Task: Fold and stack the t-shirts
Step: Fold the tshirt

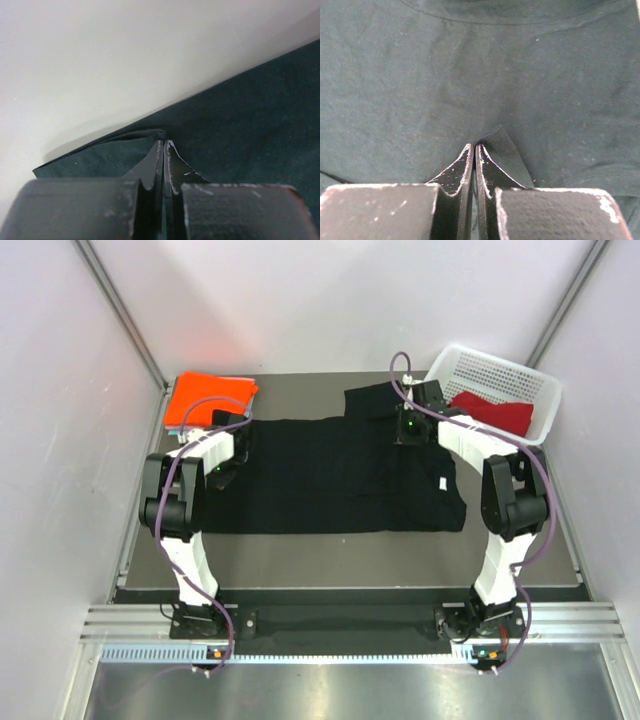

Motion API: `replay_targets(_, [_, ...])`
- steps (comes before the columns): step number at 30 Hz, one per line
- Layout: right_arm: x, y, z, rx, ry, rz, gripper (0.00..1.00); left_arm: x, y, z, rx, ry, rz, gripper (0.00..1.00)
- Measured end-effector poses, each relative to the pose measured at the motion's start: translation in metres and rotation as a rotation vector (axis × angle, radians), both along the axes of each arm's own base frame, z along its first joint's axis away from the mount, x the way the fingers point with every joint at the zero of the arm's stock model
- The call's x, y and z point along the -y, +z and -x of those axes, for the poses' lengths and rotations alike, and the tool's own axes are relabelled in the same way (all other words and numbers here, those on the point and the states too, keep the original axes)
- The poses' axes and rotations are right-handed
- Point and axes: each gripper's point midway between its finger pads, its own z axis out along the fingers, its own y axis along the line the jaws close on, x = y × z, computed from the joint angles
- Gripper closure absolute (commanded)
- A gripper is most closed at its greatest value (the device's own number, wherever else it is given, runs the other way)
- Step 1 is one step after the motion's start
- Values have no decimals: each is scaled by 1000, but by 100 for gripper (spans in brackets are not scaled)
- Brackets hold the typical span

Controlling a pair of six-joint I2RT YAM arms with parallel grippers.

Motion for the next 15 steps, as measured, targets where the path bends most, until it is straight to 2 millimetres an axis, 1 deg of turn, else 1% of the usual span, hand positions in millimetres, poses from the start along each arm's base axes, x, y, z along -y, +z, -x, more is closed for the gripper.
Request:
replay_targets(4, [-4, -5, -1, -12, 15, 2, 95, -1, 1, 1, 3, 13, -7, 98])
replay_targets(7, [-5, -4, -10, -17, 7, 8, 96, -2, 3, 2, 6, 24, -13, 93])
replay_targets(8, [-6, -3, -14, -17, 4, 9, 96, -3, 4, 3, 6, 31, -16, 90])
replay_targets(11, [-7, 1, -20, -14, -7, 9, 96, -6, 8, 4, 7, 48, -33, 88])
replay_targets(12, [-6, 3, -21, -13, -14, 11, 91, -6, 8, 4, 9, 51, -35, 87])
replay_targets(13, [-6, 4, -23, -12, -21, 11, 89, -6, 9, 4, 10, 53, -36, 85])
replay_targets(14, [-6, 7, -26, -9, -28, 10, 88, -7, 9, 5, 9, 54, -38, 79])
replay_targets(15, [-7, 8, -29, -4, -33, 9, 84, -7, 10, 5, 6, 56, -40, 75])
